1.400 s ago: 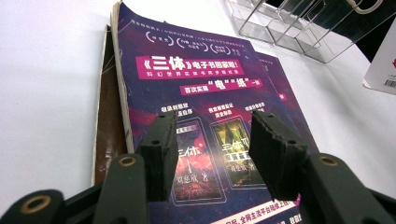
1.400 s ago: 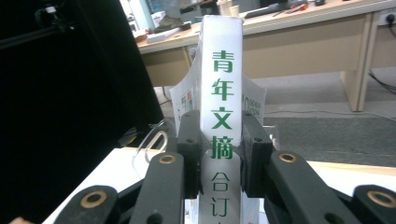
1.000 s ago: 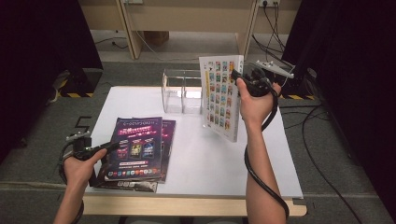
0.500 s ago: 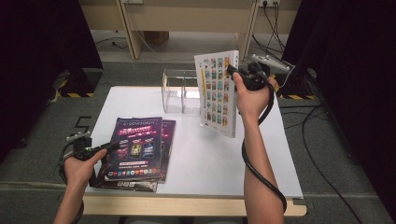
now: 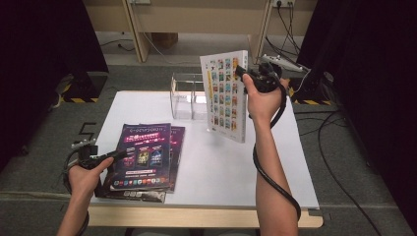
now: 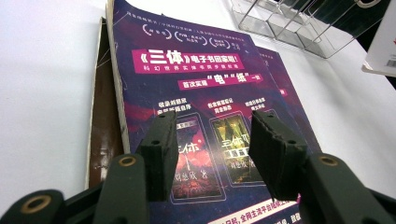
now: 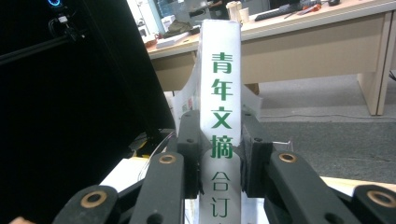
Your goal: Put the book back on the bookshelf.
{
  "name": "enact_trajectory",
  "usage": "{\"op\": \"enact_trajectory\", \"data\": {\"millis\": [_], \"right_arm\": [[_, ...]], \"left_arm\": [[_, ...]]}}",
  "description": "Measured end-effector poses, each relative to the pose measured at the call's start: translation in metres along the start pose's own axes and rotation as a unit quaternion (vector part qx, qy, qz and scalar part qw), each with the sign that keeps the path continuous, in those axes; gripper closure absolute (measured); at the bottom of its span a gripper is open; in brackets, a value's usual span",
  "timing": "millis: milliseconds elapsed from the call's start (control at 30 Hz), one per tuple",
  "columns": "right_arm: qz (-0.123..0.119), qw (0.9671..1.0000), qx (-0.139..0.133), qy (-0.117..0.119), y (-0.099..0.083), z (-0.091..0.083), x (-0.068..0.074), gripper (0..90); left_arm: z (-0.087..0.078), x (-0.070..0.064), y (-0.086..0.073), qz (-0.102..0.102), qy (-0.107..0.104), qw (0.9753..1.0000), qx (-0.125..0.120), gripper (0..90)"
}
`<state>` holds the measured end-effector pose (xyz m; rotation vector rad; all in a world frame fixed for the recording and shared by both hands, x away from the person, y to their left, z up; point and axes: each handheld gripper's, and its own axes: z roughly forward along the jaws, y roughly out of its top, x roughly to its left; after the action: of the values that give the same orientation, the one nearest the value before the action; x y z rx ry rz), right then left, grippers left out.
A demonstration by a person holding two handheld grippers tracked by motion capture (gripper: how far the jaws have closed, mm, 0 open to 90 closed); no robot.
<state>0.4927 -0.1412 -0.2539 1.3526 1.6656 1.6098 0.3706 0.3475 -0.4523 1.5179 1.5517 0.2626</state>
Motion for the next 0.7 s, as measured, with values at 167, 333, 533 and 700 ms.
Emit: {"op": "enact_trajectory", "data": {"millis": [167, 333, 533, 700], "right_arm": [[-0.003, 0.9999, 0.0, -0.017, 0.0, 0.007, -0.007, 74.1], [-0.015, 0.9983, -0.011, -0.054, -0.001, 0.01, -0.016, 74.1], [-0.009, 0.998, -0.014, -0.061, -0.001, 0.015, -0.018, 74.1], [-0.013, 0.9977, -0.015, -0.064, -0.002, 0.023, -0.018, 74.1]], "left_arm": [[0.0, 0.001, 0.0, -0.002, 0.0, 1.0, -0.001, 51.3], [0.001, 0.002, 0.0, -0.002, 0.001, 1.0, 0.0, 51.3], [0.002, 0.001, -0.001, -0.001, 0.0, 1.0, 0.002, 51.3], [0.002, 0.002, -0.002, -0.002, 0.001, 1.0, 0.003, 51.3]]}}
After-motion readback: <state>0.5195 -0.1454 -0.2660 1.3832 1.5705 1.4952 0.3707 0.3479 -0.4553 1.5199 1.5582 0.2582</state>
